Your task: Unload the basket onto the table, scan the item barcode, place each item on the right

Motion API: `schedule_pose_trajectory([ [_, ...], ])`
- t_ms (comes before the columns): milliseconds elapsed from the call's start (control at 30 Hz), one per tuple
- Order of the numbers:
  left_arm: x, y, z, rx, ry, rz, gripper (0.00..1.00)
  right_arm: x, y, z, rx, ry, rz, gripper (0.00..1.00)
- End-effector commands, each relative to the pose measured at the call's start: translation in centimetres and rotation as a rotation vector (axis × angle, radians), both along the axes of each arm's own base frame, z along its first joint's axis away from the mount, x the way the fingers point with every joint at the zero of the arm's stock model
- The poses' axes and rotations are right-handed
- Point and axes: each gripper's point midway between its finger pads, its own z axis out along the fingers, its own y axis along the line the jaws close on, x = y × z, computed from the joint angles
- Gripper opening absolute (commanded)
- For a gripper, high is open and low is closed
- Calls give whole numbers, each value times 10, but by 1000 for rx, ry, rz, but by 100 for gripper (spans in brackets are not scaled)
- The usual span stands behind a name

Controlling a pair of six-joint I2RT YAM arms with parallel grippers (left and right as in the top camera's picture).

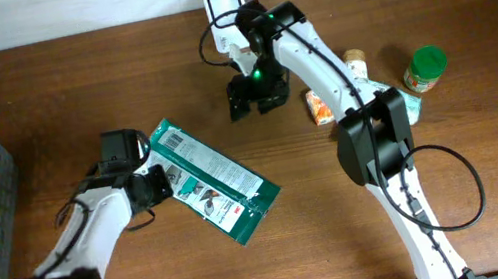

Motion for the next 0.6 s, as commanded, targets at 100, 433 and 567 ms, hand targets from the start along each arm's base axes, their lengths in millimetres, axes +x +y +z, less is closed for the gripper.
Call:
schedule_pose_trajectory([
  [100, 7, 1, -27, -4, 12, 24, 0, -3, 5, -2, -17, -8, 23, 68],
  [433, 50, -23, -22, -128, -154, -23, 0, -14, 1, -2, -36, 39, 25, 68],
  [567, 73, -44, -4, -195, -277, -139, 0, -13, 0, -2, -35, 37, 22, 68],
])
